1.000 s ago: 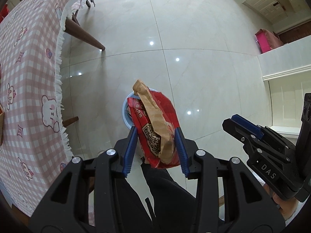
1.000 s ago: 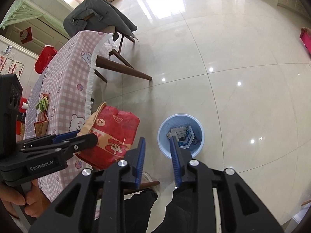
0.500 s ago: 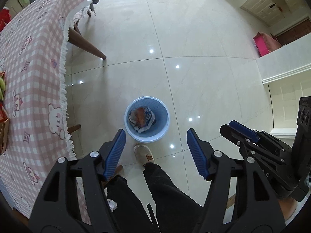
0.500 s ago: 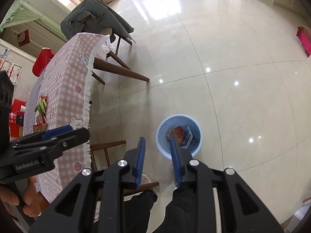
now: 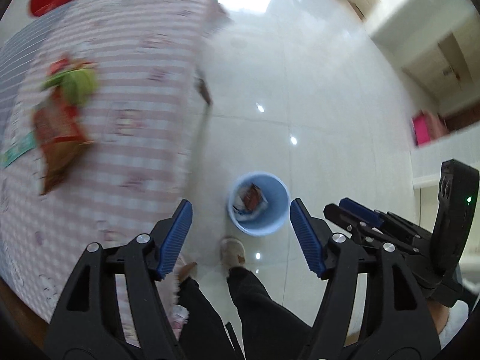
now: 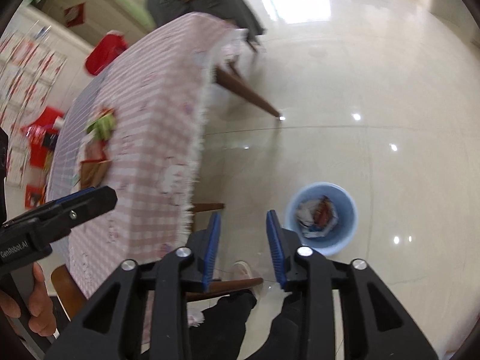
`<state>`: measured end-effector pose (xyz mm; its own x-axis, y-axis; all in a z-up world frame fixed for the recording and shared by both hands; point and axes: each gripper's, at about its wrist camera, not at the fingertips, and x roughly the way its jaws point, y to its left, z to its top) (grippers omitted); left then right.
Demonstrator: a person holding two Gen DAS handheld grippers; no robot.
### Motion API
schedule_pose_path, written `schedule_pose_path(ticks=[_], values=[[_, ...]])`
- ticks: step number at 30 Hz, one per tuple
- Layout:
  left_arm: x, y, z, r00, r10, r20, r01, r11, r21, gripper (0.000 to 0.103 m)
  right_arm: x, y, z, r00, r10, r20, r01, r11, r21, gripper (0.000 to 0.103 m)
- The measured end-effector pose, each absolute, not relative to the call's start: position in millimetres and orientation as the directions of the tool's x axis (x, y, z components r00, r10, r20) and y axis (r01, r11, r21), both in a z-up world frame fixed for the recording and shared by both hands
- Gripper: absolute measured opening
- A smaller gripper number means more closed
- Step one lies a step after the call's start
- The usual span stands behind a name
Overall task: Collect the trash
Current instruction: 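Move both tools back to the table toward the red box and green ornament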
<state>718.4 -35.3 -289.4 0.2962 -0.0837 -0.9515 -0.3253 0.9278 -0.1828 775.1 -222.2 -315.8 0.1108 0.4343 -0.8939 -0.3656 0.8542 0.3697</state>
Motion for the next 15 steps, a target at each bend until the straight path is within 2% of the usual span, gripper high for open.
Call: schedule_pose_path(ticks=[4,7,9,15], values=[[682.5,24.1,-272.5,0.346,-0.006,-0.938,-0.430,0.888,-0.165,0.069,763.6,-153.9,-308.9,0.066,0.470,-0.880,-0.457,0.798,0.392,0.037],[651.2,74.9,-268.0,0.355,0.051,-0.933,-0.520,0.840,-0.152,0.070,749.7,-97.9,-307.8,0.014,0.505,-0.863,-0.494,0.754,0.433,0.043],[632.0,108.1,-268.6,0.348,0.086,-0.933,-0.580,0.802,-0.142,0.070,742.7,-68.9,-310.2,-0.020,0.529,-0.848,-0.487,0.736,0.470,0.053],[585.0,189.2,-285.0,0.296,0.114,-0.948,-0.686,0.716,-0.128,0.070,726.1,14.2,-325.0,-0.110,0.589,-0.800,-0.395,0.713,0.579,0.062]])
